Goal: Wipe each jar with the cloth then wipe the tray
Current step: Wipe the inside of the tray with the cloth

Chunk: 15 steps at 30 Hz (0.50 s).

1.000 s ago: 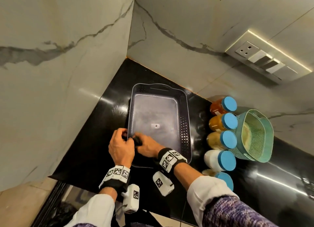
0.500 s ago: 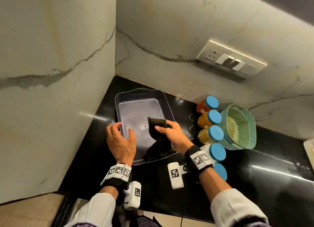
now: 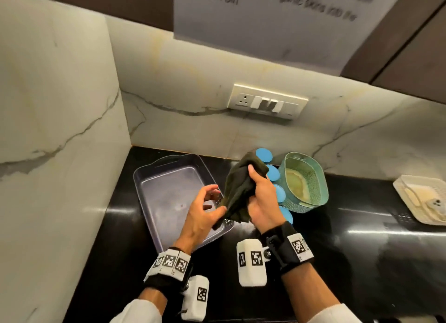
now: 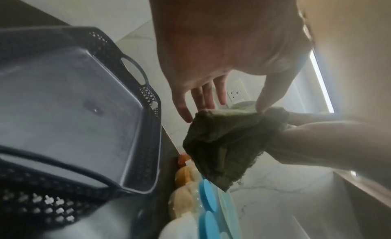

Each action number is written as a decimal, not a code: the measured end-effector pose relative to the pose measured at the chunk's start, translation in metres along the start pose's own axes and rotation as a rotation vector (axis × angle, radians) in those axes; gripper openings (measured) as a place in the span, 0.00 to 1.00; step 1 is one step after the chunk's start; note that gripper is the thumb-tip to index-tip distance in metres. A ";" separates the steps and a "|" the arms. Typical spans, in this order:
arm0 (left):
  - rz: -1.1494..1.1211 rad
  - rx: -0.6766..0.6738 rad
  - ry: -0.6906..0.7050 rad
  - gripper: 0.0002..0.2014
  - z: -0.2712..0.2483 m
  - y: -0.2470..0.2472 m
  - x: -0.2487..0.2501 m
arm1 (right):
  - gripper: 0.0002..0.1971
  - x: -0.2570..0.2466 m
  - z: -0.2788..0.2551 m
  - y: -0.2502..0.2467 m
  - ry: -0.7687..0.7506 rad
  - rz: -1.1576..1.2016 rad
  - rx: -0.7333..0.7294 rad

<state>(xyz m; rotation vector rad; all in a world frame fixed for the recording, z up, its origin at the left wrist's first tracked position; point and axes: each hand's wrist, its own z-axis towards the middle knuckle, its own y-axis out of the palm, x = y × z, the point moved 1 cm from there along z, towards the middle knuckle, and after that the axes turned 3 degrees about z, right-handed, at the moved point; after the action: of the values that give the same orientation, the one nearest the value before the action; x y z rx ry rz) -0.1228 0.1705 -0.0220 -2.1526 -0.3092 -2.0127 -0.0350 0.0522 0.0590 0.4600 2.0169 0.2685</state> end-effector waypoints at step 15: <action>-0.153 -0.120 -0.133 0.04 0.038 0.079 0.057 | 0.22 -0.085 0.006 -0.072 -0.015 0.093 -0.148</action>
<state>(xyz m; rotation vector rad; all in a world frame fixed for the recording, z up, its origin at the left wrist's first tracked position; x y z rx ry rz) -0.0617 0.1059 0.0329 -2.4109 -0.3930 -2.0180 -0.0087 -0.0493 0.0974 0.4611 1.9479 0.4671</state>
